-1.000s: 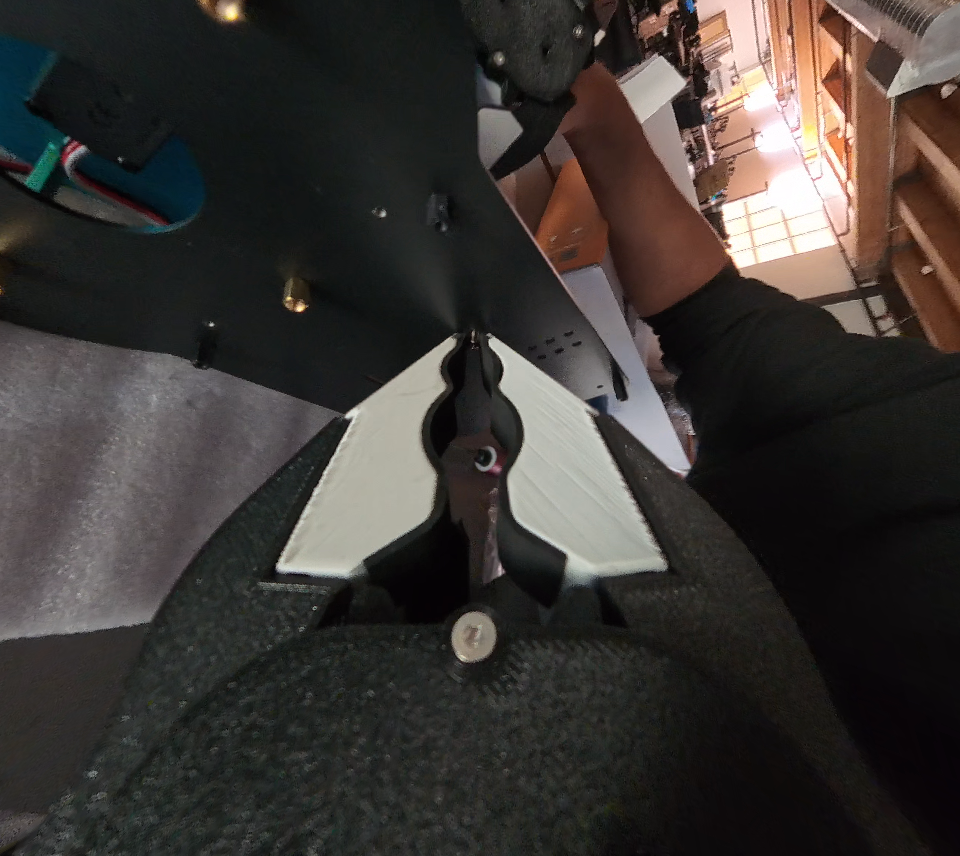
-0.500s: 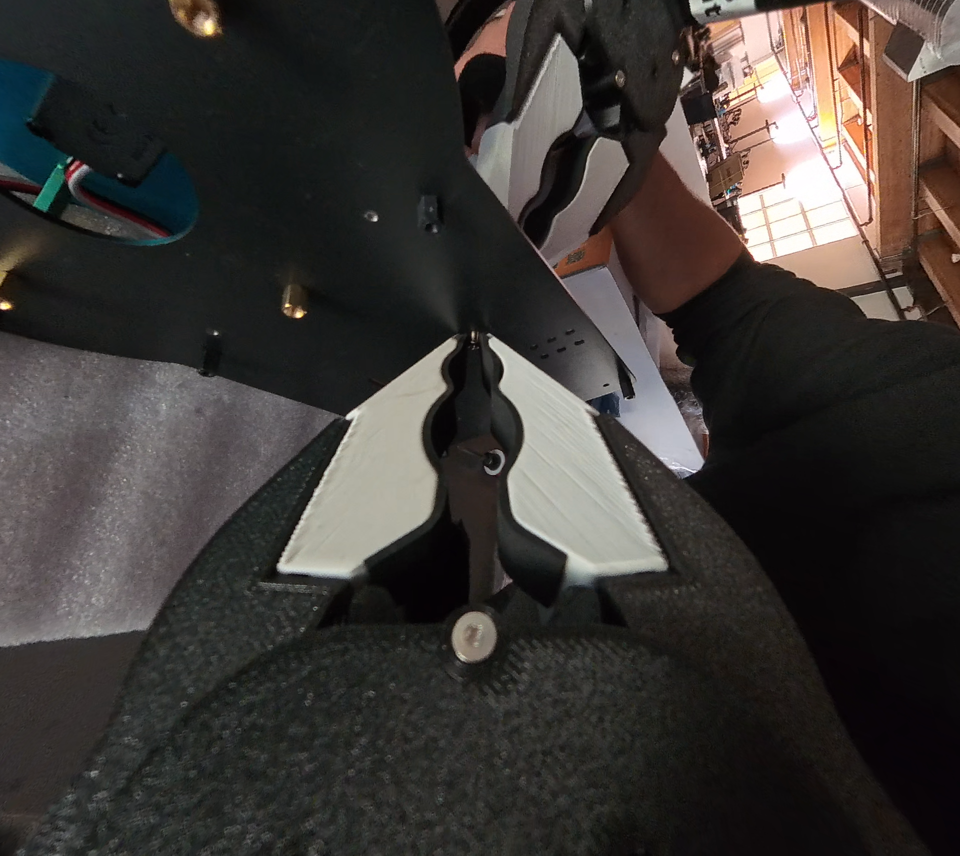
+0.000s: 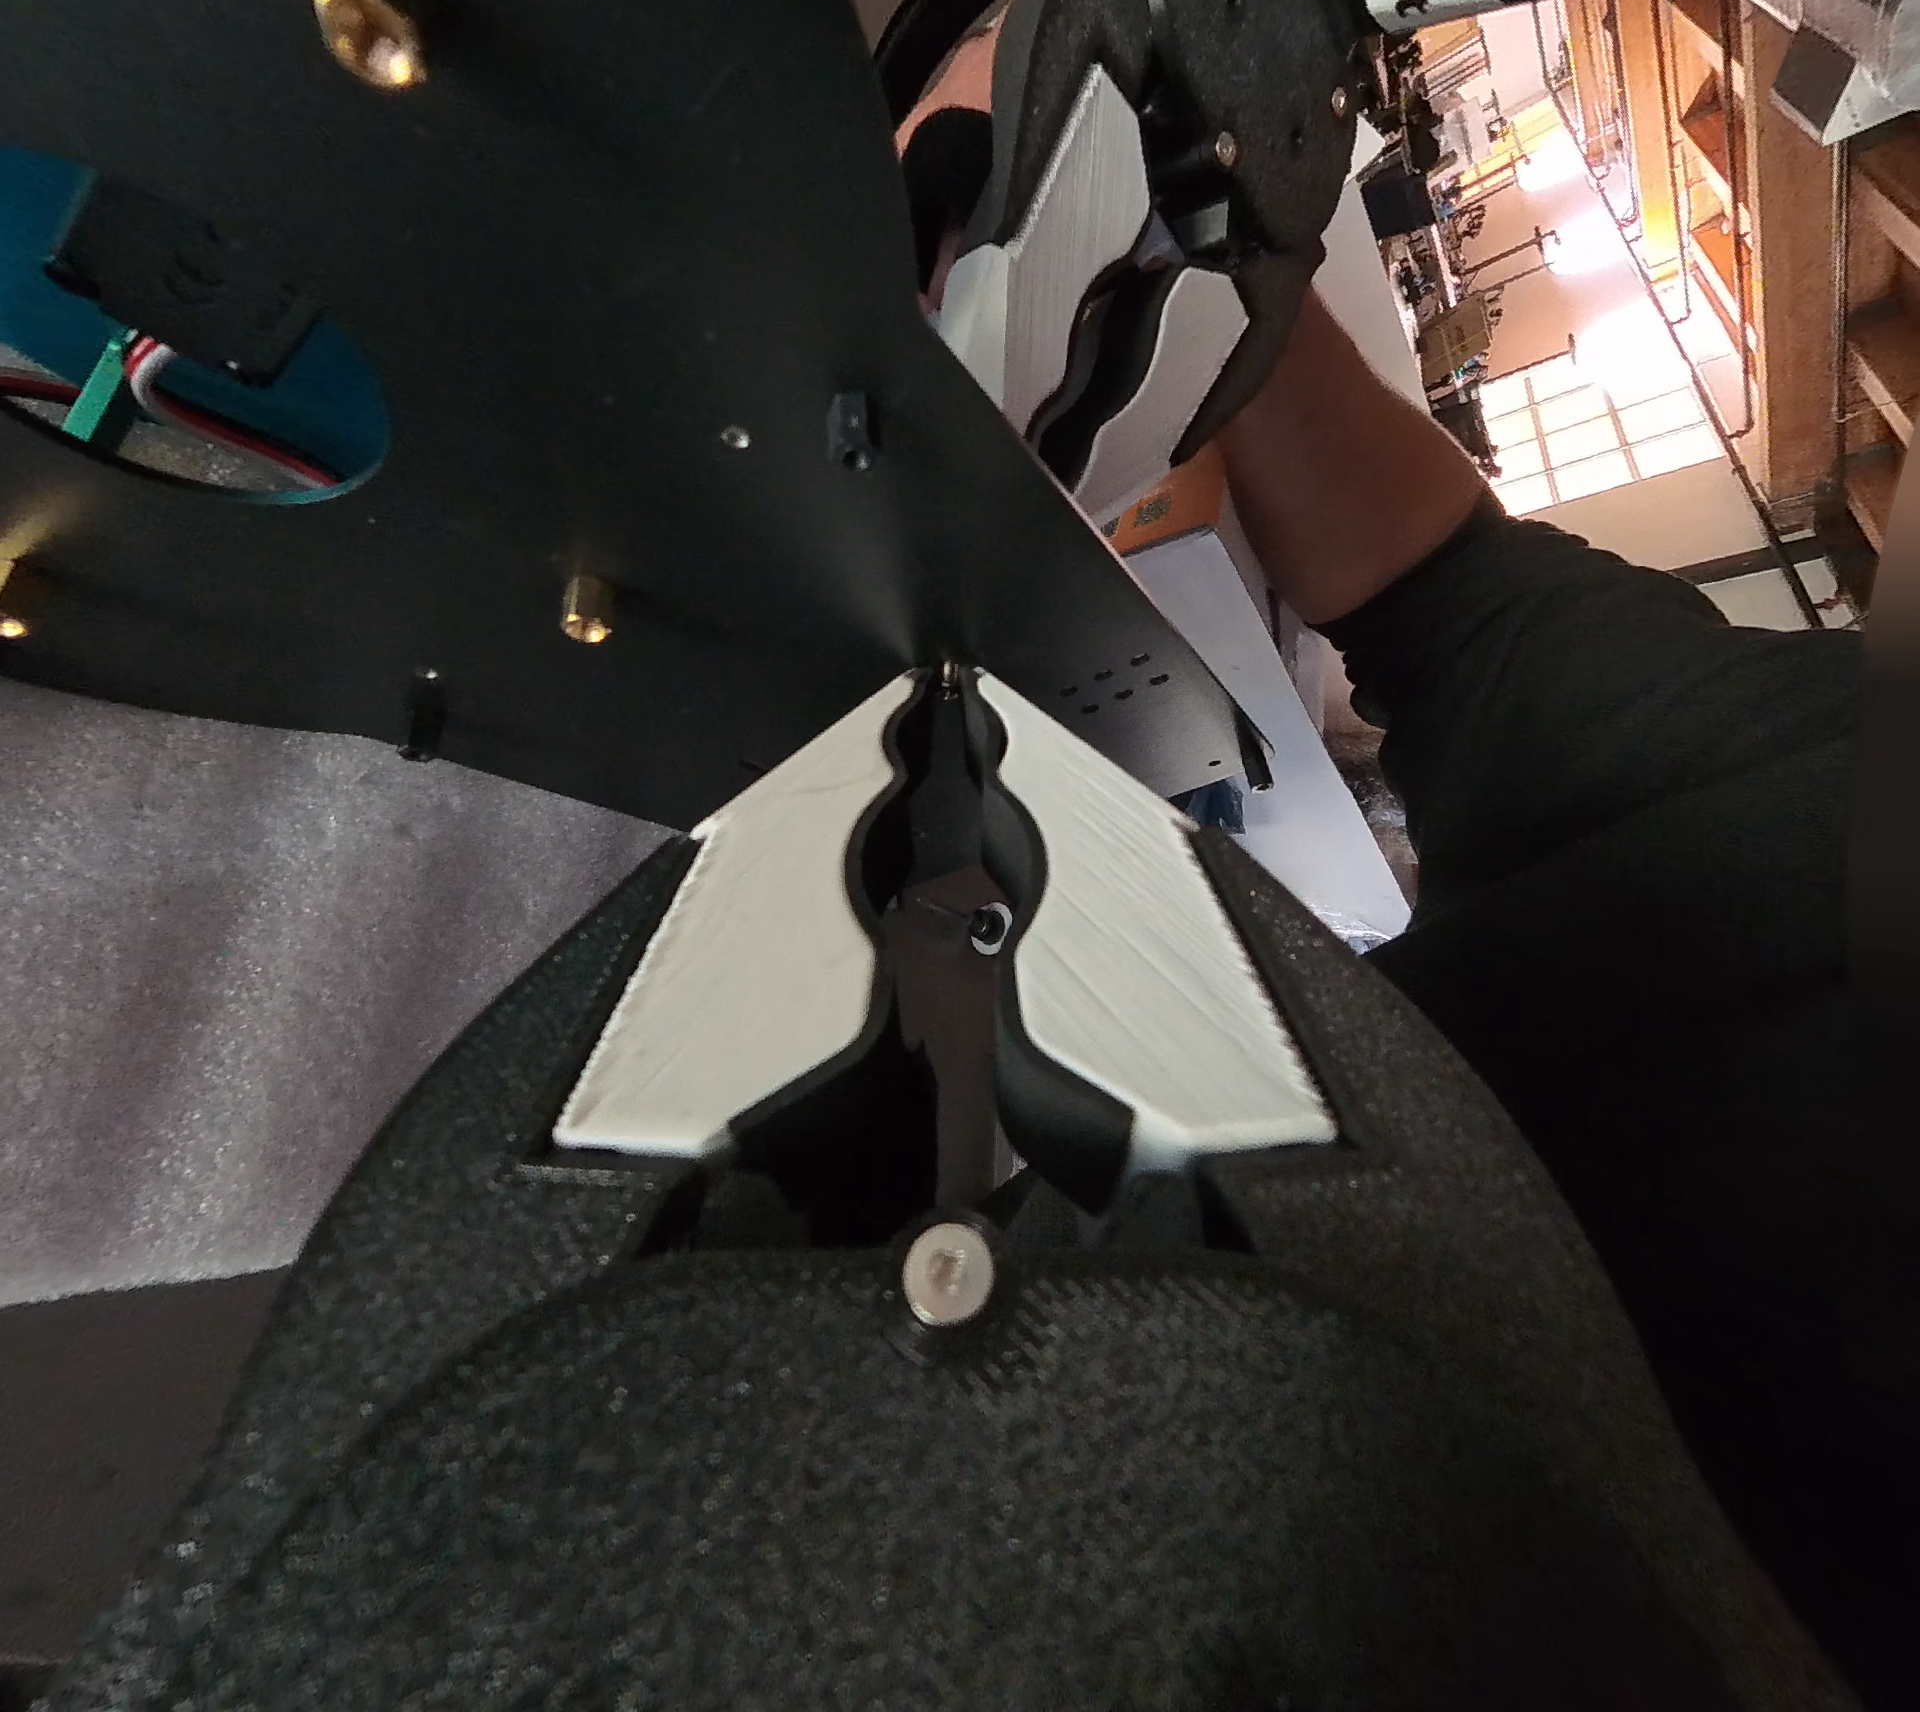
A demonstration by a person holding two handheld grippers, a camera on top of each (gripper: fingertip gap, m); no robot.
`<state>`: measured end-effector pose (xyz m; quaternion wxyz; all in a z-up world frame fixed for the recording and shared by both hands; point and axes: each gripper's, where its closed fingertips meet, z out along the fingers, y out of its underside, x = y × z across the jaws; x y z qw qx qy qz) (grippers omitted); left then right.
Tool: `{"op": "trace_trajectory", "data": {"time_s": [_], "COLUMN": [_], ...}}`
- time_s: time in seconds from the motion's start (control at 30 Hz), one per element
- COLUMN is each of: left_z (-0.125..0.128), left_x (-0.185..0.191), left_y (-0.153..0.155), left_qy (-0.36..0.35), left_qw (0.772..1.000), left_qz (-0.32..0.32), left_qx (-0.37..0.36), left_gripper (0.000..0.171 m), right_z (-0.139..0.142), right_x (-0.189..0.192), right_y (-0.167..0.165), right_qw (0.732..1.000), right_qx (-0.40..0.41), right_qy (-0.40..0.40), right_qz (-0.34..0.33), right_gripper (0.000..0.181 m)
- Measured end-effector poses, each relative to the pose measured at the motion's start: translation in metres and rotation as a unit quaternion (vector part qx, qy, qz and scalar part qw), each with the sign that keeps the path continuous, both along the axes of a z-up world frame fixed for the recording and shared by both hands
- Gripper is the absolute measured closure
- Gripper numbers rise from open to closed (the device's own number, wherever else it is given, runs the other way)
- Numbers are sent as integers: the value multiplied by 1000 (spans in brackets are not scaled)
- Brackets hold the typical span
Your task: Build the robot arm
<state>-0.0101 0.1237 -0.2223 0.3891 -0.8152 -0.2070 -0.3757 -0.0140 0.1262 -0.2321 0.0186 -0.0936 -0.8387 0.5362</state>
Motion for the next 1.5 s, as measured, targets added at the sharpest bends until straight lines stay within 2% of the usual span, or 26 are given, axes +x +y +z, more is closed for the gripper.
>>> {"op": "trace_trajectory", "data": {"time_s": [0.33,0.53,0.8,0.97,1.13,1.27,1.33,1.4,1.5], "left_z": [0,0,-1,-1,0,-1,-1,-1,-2], "left_x": [1,1,0,1,2,2,2,2,1], "left_y": [0,0,1,3,6,7,7,7,6], "left_qy": [4,8,-9,-35,-63,-78,-81,-75,-64], "left_qw": [1000,1000,1000,999,998,997,996,996,996], "left_qz": [-1,2,3,-5,-17,-29,-35,-43,-58], "left_qx": [1,2,3,4,4,5,5,10,21], "left_gripper": [169,169,171,171,171,171,171,171,171], "right_z": [9,-5,0,27,58,87,94,81,48], "right_x": [-1,-1,-20,-20,8,48,68,83,91], "right_y": [2,1,27,43,47,28,5,-17,-52], "right_qw": [1000,1000,997,990,974,957,949,928,893], "right_qx": [-20,12,-8,24,91,118,102,116,138], "right_qy": [-2,-8,-30,-38,-52,-82,-120,-168,-200], "right_qz": [-4,-3,-74,-132,-201,-251,-275,-311,-378], "right_gripper": [176,176,176,176,176,176,176,175,176]}}
